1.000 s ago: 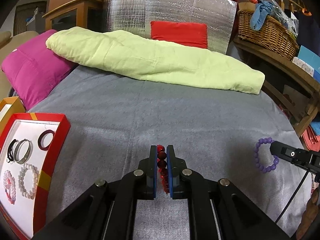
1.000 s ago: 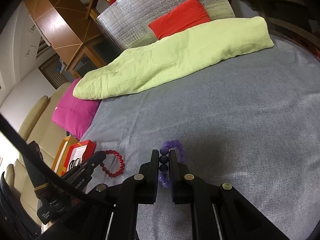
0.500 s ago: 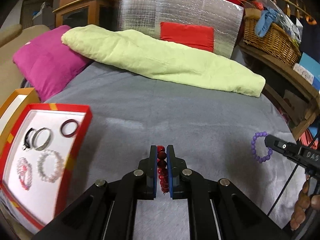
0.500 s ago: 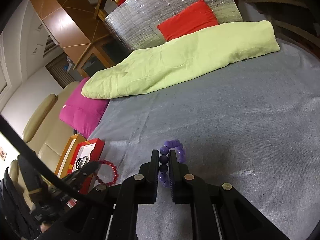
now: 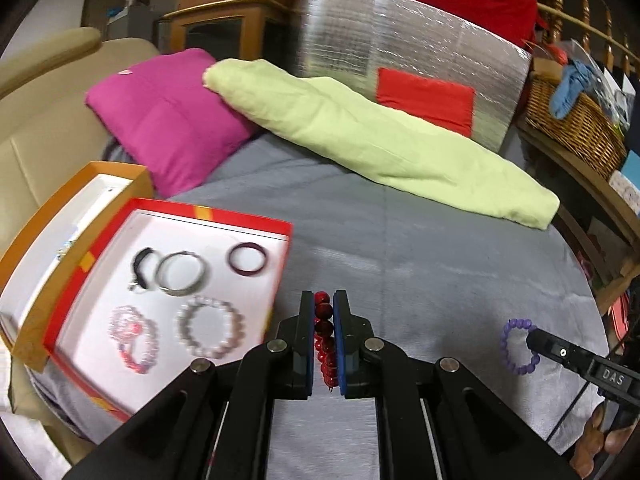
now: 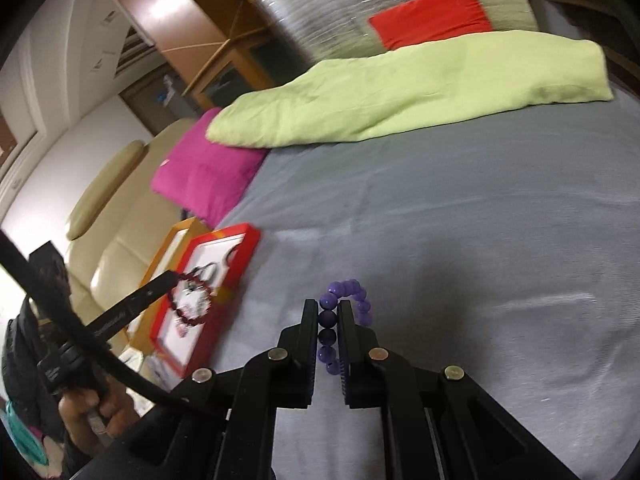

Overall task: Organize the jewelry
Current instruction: 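Carry the red and purple bracelets toward the white tray, then lower both bracelets into the tray and open both grippers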

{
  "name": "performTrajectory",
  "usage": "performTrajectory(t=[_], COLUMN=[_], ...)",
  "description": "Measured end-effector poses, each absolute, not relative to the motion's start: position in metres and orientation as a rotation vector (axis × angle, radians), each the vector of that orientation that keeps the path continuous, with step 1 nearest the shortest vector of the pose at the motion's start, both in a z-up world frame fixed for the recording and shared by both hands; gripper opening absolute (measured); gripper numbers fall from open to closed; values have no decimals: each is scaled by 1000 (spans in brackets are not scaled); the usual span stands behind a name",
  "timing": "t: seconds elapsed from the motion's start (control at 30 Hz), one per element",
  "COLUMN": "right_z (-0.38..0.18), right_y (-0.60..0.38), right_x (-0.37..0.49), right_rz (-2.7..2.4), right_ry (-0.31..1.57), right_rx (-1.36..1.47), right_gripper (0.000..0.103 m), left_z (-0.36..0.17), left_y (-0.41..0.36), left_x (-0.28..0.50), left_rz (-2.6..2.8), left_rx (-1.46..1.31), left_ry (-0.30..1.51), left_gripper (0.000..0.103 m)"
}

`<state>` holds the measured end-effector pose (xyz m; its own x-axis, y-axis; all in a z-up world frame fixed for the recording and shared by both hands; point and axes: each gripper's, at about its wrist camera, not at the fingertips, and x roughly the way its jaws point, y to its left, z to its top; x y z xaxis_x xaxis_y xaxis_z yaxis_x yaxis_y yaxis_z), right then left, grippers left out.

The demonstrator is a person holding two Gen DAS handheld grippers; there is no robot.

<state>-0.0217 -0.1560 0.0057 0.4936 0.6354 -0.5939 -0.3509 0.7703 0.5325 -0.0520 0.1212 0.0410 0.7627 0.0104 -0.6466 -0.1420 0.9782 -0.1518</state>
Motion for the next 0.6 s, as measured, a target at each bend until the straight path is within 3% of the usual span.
performTrajectory(t=[0.6], right_z=[68], right_y=[47], right_x=[-27], right_rz=[948], right_ry=[871], right_rx=[233], right_gripper=[10], left_z=[40], left_y=[266], left_x=[-70], left_rz=[242], left_rx=[-306], left_ry=[693], left_gripper=[9])
